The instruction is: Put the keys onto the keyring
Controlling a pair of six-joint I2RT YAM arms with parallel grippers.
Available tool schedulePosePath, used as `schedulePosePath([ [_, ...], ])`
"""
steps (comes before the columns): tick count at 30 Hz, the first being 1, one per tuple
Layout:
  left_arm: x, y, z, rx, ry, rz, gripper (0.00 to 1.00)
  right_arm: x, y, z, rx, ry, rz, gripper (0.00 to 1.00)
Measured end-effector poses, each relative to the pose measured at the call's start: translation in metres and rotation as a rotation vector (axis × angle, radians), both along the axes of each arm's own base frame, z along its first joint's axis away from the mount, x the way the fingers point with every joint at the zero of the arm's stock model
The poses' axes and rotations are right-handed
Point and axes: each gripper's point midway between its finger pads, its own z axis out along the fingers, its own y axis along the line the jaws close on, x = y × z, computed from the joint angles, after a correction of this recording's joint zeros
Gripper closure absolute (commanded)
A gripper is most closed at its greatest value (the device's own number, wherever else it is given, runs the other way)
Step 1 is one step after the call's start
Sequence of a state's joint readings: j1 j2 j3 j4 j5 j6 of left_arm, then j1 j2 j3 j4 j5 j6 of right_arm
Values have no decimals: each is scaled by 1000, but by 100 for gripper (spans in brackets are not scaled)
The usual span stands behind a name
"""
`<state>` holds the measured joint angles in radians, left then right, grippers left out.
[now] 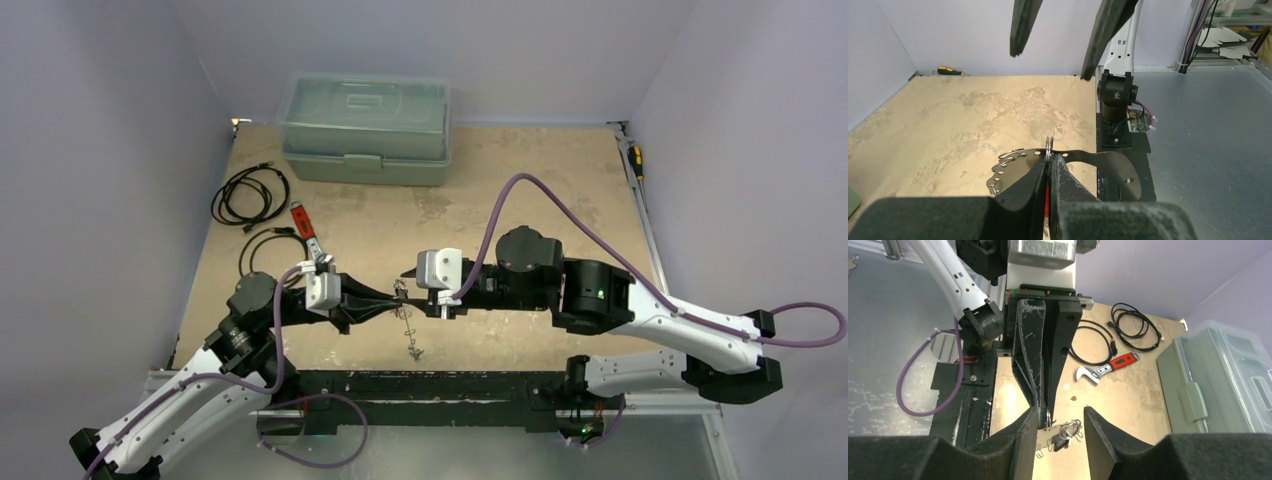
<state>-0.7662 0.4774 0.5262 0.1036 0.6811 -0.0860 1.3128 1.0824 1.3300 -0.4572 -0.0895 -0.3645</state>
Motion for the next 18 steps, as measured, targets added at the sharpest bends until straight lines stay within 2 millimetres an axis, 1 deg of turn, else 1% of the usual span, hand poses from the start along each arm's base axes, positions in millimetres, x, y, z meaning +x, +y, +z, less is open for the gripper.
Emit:
schedulePosePath([
  [2, 0, -1, -2, 6, 5, -3, 100, 1, 0, 4, -11, 0, -5, 59],
  [4, 0, -1, -3, 9, 9, -5, 100, 3, 2, 2, -39, 3, -14, 61],
  [6, 0, -1, -4, 13, 12, -8, 100, 5, 5, -9, -82, 13, -15, 64],
  [11, -1, -1, -4, 15, 13, -15, 100, 6, 11, -43, -204, 39, -13, 68],
  [13, -2, -1, -4, 16, 13, -17, 100, 7, 11, -51, -235, 43, -13, 70],
  [15, -2, -1, -5, 18, 15, -18, 100, 7, 12, -55, -248, 43, -12, 76],
  [18, -2, -1, -4, 17, 14, -17, 100, 6, 12, -55, -254, 40, -7, 87],
])
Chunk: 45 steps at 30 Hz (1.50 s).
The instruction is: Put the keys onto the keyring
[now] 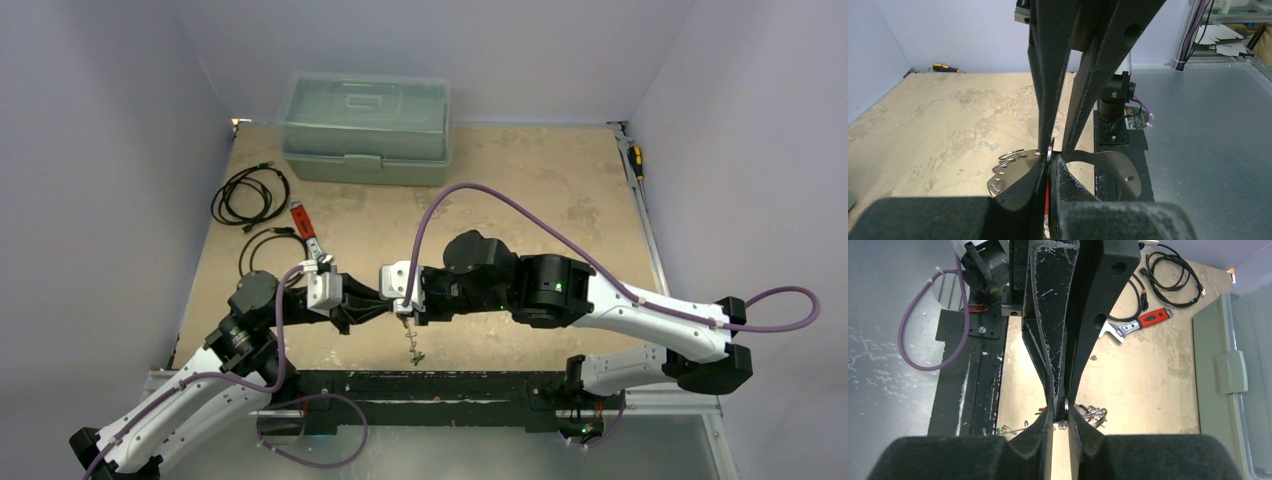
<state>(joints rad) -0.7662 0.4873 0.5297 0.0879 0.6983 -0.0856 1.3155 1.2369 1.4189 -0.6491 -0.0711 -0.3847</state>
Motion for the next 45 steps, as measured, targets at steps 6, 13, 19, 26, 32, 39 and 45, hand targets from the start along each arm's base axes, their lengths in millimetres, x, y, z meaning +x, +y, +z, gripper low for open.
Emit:
schedulePosePath([
  [6, -1, 0, 0, 0, -1, -4, 100, 0, -2, 0, -8, -3, -2, 100],
  [13, -2, 0, 2, -5, -7, -8, 86, 1, -2, 2, 1, -11, -6, 100],
  [19, -8, 5, 15, -45, -52, -18, 64, 1, -12, 5, 109, -41, -16, 100],
  [26, -12, 9, 25, -79, -89, -17, 74, -7, -14, 19, 319, -54, 2, 100],
  [32, -12, 9, 26, -83, -94, -15, 76, -10, -4, 23, 396, -43, 20, 100],
  [39, -12, 9, 28, -88, -99, -15, 99, -13, 0, 33, 439, -36, 39, 100],
  [45, -12, 10, 29, -93, -103, -11, 84, -15, 1, 34, 447, -27, 50, 100],
])
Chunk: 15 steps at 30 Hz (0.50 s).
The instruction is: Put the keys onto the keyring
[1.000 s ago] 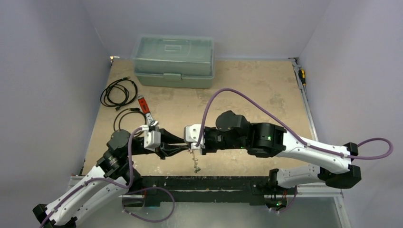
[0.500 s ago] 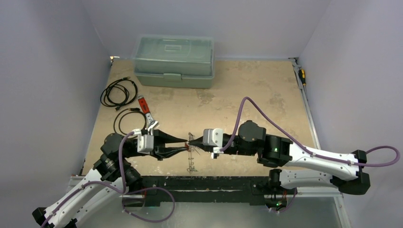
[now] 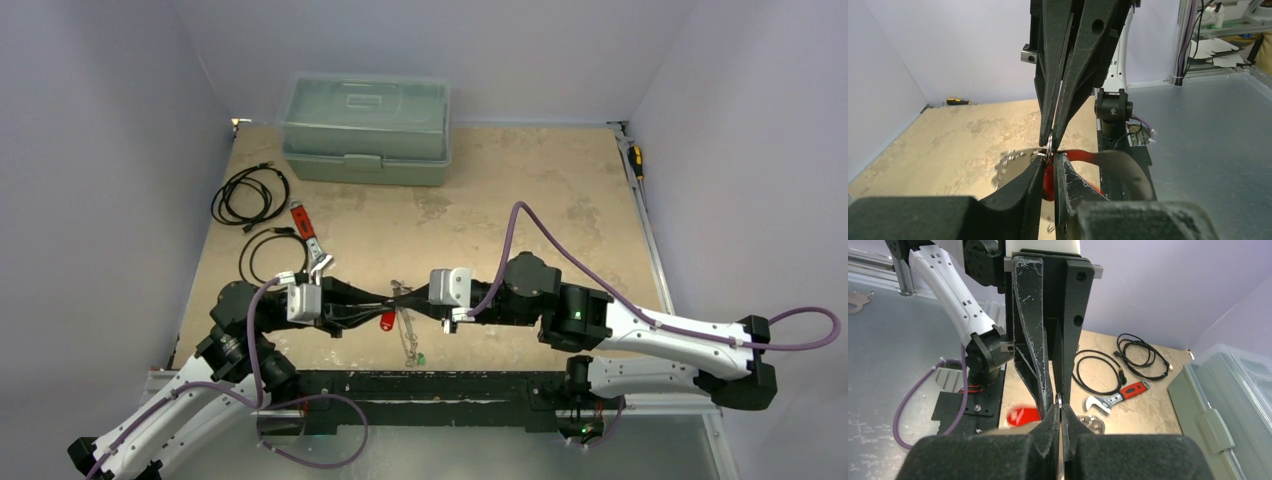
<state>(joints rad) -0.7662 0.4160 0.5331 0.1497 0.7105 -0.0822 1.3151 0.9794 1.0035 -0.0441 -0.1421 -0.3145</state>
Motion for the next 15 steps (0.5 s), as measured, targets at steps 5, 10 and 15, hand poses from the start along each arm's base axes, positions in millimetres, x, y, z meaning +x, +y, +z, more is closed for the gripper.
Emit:
schedulePosePath([
  [5, 0, 0, -1, 4, 6, 0, 82, 0, 4, -3, -5, 6, 7, 100],
  [10, 0, 0, -1, 4, 7, 0, 100, -1, 4, -3, -6, 13, 7, 100],
  [15, 0, 0, -2, 5, 8, 1, 100, -1, 4, -4, -6, 14, 7, 100],
])
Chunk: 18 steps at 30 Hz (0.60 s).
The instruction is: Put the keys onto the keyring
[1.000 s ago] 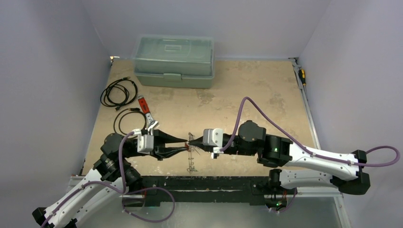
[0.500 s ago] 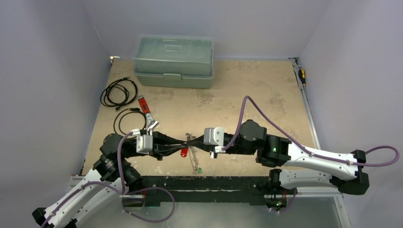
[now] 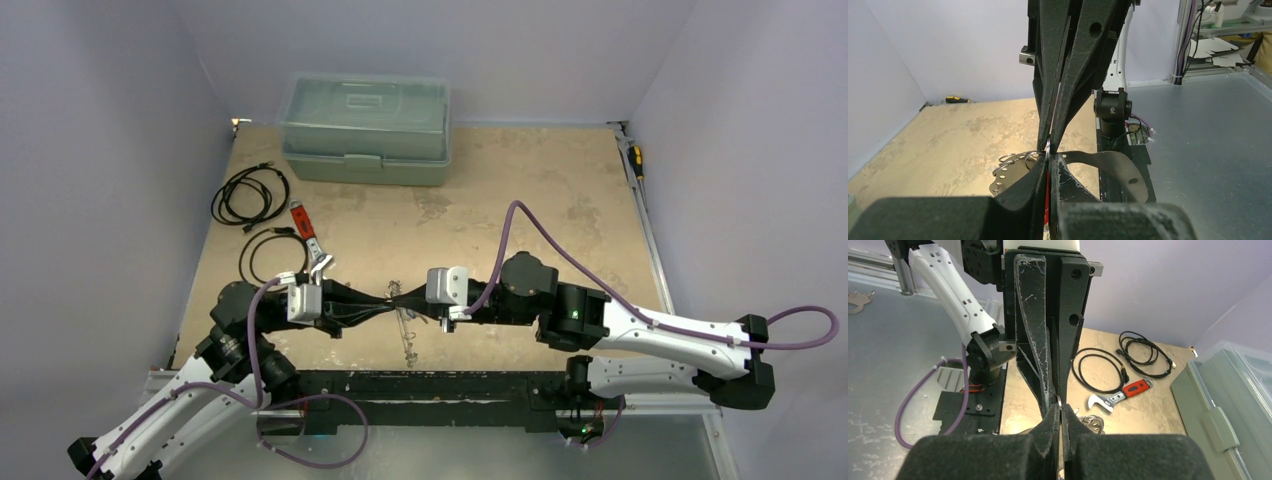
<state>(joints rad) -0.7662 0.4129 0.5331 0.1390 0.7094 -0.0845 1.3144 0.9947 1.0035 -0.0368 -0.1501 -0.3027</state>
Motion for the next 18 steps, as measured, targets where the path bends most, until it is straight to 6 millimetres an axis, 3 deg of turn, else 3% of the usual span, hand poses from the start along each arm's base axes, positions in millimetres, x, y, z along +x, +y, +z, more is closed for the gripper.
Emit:
schedulePosePath([
  [3, 1, 0, 0, 1, 3, 6, 100, 0, 0, -1, -5, 1, -2, 97],
  [7, 2, 0, -4, 13, 16, 9, 100, 1, -3, -6, -34, 14, -14, 57],
  [9, 4, 0, -6, 18, 24, 19, 100, 3, -7, -5, -60, 19, -30, 48],
  [14, 10, -2, -12, 43, 47, 41, 100, 12, -14, 9, -120, 10, -84, 44],
  [18, 14, -4, -17, 59, 56, 50, 100, 20, -11, 10, -197, 5, -113, 49],
])
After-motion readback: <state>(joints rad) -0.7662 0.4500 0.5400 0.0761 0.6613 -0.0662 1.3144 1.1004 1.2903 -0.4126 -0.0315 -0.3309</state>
